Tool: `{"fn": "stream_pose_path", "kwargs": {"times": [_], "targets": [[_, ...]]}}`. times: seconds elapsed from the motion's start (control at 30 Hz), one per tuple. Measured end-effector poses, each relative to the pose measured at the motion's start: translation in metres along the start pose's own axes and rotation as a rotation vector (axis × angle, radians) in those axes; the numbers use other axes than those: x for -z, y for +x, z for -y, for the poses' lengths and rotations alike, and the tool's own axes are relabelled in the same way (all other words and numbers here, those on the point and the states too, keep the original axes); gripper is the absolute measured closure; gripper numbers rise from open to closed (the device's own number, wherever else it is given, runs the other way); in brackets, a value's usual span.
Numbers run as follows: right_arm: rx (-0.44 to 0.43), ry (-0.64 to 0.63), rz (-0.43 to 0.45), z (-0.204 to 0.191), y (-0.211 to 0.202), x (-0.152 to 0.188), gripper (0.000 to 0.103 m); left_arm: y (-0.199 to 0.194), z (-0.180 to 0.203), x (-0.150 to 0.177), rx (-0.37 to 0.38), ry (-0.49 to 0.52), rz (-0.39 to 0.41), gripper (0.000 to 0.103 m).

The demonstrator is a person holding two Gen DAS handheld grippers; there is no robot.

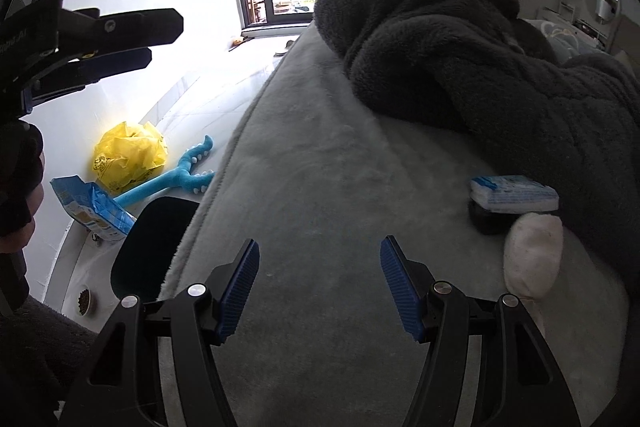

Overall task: Collect trash
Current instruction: 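Move both tools back toward the tissue ball and cardboard ring on the bed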

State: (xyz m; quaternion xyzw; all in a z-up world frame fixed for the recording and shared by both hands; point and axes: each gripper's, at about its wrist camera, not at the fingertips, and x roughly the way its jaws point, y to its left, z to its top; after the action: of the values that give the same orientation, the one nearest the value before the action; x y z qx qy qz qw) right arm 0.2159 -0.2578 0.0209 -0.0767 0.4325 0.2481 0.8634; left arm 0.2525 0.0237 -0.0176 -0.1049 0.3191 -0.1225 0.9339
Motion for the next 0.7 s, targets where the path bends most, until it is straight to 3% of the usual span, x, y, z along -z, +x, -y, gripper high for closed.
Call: {"fn": "stream_pose_path", "kwargs": {"times": [0.7], "targets": [[0.066, 0.191, -0.012, 0.1, -0.017, 0.035, 0.039, 0.049, 0.059, 0.01, 0.086, 0.02, -0.052, 0.018]]}}
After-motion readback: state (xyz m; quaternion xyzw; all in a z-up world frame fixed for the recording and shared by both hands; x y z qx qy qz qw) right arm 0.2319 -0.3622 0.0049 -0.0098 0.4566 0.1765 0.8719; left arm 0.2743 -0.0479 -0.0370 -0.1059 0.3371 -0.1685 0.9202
